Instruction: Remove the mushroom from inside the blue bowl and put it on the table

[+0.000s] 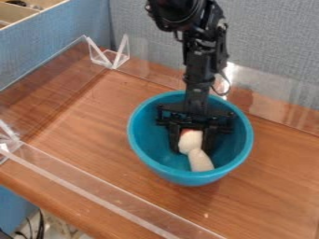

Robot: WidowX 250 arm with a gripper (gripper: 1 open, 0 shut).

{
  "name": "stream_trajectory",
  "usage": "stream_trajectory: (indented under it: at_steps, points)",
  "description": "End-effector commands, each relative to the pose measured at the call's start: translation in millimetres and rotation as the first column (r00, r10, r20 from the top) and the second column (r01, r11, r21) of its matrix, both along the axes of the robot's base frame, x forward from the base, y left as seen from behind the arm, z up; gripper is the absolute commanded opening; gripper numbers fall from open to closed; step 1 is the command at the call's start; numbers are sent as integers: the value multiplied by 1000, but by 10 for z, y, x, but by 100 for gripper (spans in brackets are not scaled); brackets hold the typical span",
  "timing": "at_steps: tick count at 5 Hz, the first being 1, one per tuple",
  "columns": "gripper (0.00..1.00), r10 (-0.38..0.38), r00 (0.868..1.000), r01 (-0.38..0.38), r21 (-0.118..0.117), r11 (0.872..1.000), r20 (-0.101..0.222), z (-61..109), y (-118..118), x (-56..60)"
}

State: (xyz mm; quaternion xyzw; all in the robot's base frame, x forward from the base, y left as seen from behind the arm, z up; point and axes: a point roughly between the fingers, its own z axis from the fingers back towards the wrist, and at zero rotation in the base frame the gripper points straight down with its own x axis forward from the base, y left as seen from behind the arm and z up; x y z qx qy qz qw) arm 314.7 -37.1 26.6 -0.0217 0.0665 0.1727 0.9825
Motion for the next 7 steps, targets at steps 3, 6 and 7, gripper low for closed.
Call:
stream_trajectory:
  at_steps: [3, 6, 7]
  points:
    - [0, 19, 1000, -19, 7, 1000, 1, -33, 216, -80]
    - [0, -63, 998, 63, 14, 998, -10, -24, 462, 60]
    - [0, -50, 999, 50, 12, 999, -9, 34, 489, 17]
